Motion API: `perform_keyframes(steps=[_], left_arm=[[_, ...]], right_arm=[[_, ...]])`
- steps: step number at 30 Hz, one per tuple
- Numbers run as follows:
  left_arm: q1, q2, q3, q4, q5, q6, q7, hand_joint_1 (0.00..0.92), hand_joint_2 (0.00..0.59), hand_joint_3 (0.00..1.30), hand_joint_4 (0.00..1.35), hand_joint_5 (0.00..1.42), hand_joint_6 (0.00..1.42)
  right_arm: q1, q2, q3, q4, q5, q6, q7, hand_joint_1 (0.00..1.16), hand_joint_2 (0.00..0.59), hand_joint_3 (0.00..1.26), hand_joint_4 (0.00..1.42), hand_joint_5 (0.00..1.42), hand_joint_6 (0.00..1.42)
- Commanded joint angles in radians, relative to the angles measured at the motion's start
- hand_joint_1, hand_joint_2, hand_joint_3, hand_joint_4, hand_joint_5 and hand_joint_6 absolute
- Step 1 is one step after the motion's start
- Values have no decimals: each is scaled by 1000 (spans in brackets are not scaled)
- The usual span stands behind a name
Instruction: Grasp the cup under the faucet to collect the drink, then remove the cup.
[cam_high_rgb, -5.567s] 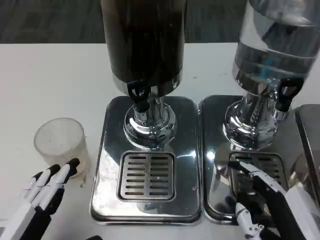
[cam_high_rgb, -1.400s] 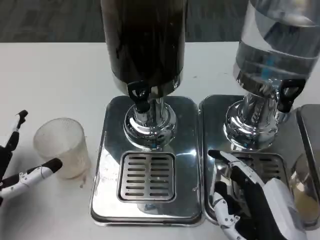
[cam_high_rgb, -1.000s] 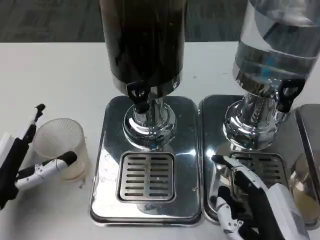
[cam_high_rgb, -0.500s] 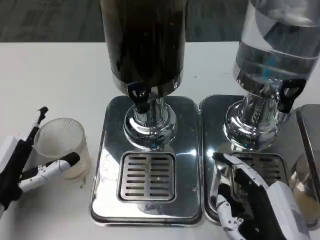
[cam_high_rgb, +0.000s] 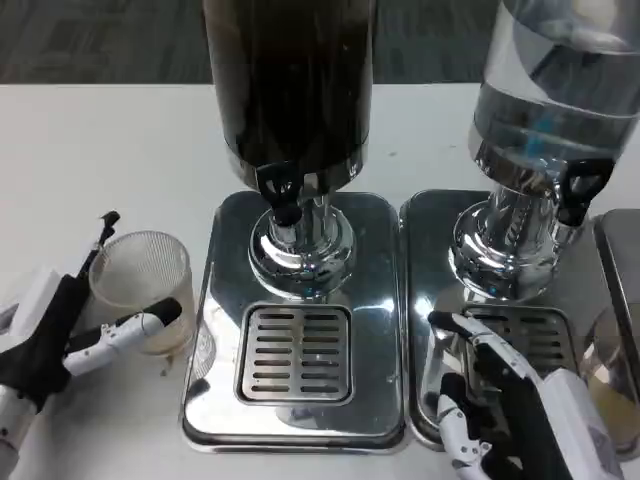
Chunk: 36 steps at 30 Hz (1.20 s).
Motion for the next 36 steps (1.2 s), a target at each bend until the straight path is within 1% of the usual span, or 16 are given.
perform_keyframes(steps=[1,4,8,11,14,19,20,22,24,28,36], left_arm=[[-17,-10,-9,9,8,6,-3,128,78,0,0,121,157],[-18,-13,-10,9,9,8,2,144,100,6,4,208,209],[-17,-15,-7,11,6,13,4,154,120,65,76,283,261],[-15,-15,-7,10,8,14,15,166,145,117,146,378,339],[-11,-16,-9,8,14,11,37,174,157,166,204,450,417],[-7,-17,-17,4,28,11,78,193,192,242,296,589,601],[-7,-16,-19,3,31,11,87,198,204,271,334,632,672],[-5,-17,-22,2,34,10,100,213,220,320,385,693,763],[-4,-18,-22,3,37,8,107,209,220,349,424,733,815],[-2,-20,-16,4,36,3,109,208,225,358,446,766,867],[6,-21,-16,-1,42,-7,131,204,217,375,465,781,883]], right_arm=[[6,3,-3,-15,-1,5,-9,442,586,232,164,157,279],[5,0,-4,-16,0,4,-6,442,586,232,164,158,282],[-1,-1,-4,-17,1,6,-2,442,586,232,164,158,284],[-3,-2,-5,-15,5,7,1,442,586,232,164,158,285],[1,-3,-6,-20,9,7,3,440,586,232,164,158,286],[3,-6,-9,-24,15,9,8,435,586,232,164,159,286],[4,-6,-10,-25,18,9,9,435,586,232,164,159,286],[3,-8,-9,-28,16,9,11,433,586,232,164,159,287],[3,-9,-9,-28,18,7,11,431,586,232,164,159,285],[2,-9,-11,-30,24,7,15,426,586,232,164,159,270],[-1,-11,-15,-36,33,10,29,422,586,228,164,159,267]])
